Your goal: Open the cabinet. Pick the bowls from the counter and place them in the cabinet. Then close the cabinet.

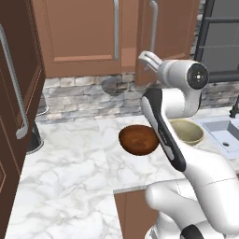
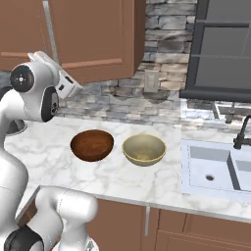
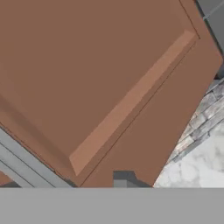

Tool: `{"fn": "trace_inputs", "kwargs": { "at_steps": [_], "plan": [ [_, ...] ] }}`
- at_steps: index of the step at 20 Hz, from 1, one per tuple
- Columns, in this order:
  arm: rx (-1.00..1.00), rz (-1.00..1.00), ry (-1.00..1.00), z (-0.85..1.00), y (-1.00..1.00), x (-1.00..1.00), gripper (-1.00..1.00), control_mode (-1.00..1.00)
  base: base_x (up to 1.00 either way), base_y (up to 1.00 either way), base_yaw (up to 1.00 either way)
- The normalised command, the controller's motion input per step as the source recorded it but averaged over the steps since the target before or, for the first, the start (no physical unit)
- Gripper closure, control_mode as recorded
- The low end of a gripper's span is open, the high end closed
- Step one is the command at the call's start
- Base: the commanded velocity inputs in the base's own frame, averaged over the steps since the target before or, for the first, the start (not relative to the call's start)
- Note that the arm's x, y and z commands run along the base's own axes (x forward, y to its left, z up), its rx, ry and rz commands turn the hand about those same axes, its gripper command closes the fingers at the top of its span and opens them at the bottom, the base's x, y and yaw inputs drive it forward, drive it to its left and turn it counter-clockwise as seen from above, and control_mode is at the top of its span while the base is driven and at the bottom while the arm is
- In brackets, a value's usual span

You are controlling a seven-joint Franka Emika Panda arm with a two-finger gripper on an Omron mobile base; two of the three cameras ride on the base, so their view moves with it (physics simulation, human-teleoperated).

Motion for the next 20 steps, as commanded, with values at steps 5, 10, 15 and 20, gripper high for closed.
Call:
{"fn": "trace_inputs", "kwargs": {
  "at_steps": [5, 10, 15, 20],
  "plan": [
    [0.24, 0.00, 0.05, -0.01, -1.00, -0.26, 1.00, -1.00, 0.00, 0.00, 0.00],
    [0.14, 0.00, 0.03, -0.10, -0.86, -0.08, 1.00, -1.00, 0.00, 0.00, 0.00],
    [0.06, 0.00, 0.00, -0.02, -0.65, 0.00, -1.00, -1.00, 0.00, 0.00, 0.00],
    [0.16, 0.00, -0.02, 0.18, -0.94, -0.80, -1.00, -1.00, 0.00, 0.00, 0.00]
  ]
}}
